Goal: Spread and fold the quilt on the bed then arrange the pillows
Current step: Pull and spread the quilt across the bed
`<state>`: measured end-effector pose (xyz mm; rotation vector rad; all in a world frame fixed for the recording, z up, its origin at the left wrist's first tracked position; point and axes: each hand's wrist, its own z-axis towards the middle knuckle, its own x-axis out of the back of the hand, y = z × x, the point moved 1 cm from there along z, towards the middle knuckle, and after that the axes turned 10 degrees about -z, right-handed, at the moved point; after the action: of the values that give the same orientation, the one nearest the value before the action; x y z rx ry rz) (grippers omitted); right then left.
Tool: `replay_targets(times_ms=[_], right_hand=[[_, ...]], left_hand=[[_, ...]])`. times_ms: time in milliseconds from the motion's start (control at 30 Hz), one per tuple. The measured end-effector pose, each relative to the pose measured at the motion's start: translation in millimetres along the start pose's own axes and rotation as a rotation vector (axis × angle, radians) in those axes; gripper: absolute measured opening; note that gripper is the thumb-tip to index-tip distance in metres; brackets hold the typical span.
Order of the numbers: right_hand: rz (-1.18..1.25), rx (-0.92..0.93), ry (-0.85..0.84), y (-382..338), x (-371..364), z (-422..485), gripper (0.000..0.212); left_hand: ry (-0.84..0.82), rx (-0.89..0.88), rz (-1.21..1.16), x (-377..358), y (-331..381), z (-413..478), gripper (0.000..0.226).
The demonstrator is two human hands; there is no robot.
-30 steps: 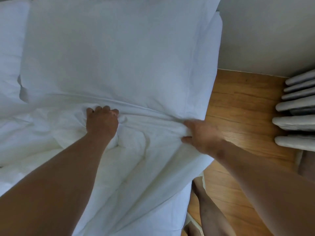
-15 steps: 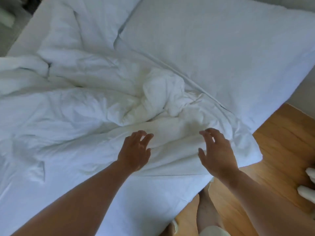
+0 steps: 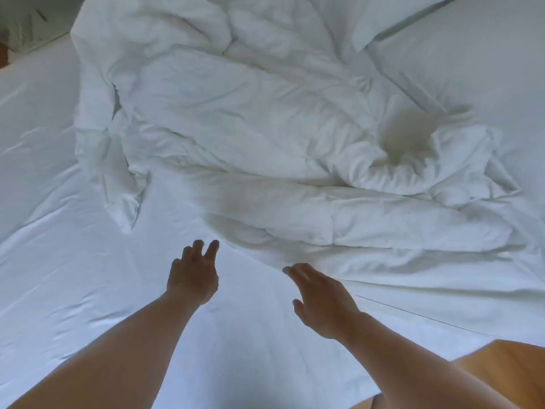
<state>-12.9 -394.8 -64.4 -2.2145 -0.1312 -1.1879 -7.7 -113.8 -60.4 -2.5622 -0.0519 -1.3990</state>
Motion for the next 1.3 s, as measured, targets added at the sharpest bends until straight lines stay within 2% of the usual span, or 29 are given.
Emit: replay_targets(times_ms=[233, 400, 467, 533, 667, 767, 933, 1033, 1133, 1233, 1300], right_hand=[[-0.086, 0.068, 0.109, -84, -58, 123, 0.07], [-0.223, -0.099, 0.195, -81, -92, 174, 0.076], [-0.268, -0.157, 0.243, -74, -102, 185, 0.074], [-0.274, -0.188, 0.288, -67, -107, 198, 0.068], [-0.164, -0.251, 0.369, -61, -107, 220, 0.053], [-0.139, -0.286, 0.361, -60, -105, 221, 0.036], [-0.016, -0.295, 0.167, -61, -101, 190, 0.011], [0.148, -0.247, 0.041, -76, -105, 153, 0.035], [0.224, -0.219, -0.015, -93, -117, 111, 0.035], [0.169, -0.202, -0.039, -105, -134, 71, 0.033], [0.112, -0.179, -0.058, -114, -150, 41, 0.028]], left_hand=[[0.266, -0.255, 0.102, -39, -84, 92, 0.081], [0.419, -0.354, 0.049, -55, -98, 150, 0.084], [0.538, -0.425, 0.036, -59, -99, 164, 0.084], [0.648, -0.464, 0.022, -66, -100, 176, 0.078], [0.735, -0.421, 0.008, -83, -90, 186, 0.048], [0.727, -0.449, -0.057, -87, -84, 183, 0.035], [0.69, -0.703, -0.033, -81, -89, 158, 0.018], [0.632, -0.739, -0.052, -84, -87, 133, 0.024], [0.557, -0.751, -0.073, -95, -83, 100, 0.026], [0.505, -0.751, -0.124, -115, -88, 54, 0.033], [0.472, -0.765, -0.161, -133, -94, 14, 0.03]])
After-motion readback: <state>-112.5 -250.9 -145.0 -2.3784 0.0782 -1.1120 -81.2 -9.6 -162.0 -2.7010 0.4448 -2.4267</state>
